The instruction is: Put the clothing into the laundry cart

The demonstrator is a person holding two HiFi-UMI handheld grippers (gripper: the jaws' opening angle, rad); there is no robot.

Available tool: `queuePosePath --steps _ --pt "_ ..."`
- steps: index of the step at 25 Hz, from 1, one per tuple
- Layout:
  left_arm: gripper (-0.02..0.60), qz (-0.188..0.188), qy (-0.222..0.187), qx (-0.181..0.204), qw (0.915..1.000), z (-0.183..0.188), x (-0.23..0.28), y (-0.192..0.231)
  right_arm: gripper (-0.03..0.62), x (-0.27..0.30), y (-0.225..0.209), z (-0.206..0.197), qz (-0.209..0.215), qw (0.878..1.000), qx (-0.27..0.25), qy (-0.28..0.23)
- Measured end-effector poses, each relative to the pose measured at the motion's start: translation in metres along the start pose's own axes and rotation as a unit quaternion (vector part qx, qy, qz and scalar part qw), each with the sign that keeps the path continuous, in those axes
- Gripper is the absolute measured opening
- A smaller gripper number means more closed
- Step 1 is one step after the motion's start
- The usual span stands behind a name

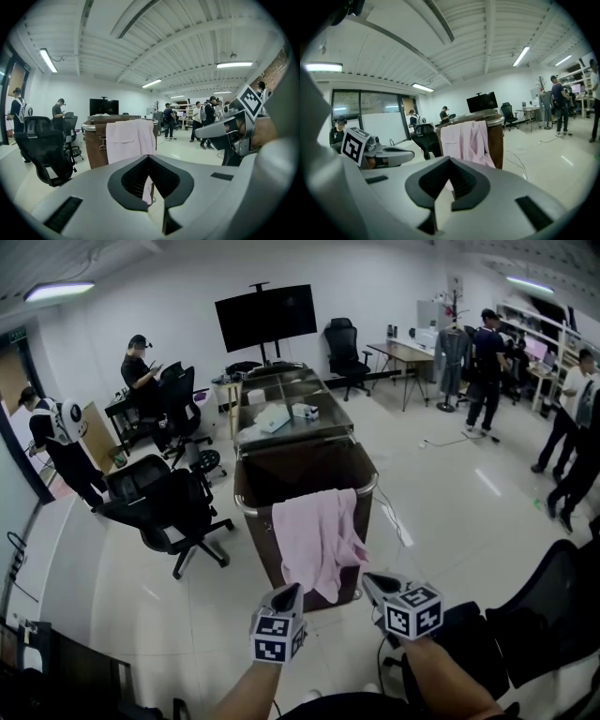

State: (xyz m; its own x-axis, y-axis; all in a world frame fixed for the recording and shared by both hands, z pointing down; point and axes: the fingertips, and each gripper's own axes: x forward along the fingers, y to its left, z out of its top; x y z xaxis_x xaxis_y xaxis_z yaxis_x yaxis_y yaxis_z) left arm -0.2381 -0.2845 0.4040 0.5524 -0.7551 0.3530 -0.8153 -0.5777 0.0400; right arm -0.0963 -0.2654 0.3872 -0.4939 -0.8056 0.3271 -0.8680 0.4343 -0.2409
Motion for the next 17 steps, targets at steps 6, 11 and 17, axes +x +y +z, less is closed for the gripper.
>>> queuePosePath --steps 6,11,17 --pt "0.000 -0.009 0.001 0.006 0.9999 -0.0019 0.0021 0.0008 0.006 0.0017 0.0030 0.0000 -0.003 1.000 -0.008 0.004" --pt "0.000 -0.012 -0.001 0.013 0.9999 0.0014 0.0051 0.0021 0.006 0.0033 0.0036 -0.0010 -0.004 1.000 -0.013 0.008" --pt "0.000 -0.012 0.000 0.014 0.9998 0.0031 0.0036 0.0031 0.006 0.0023 0.0073 0.0009 -0.003 1.000 -0.016 0.009"
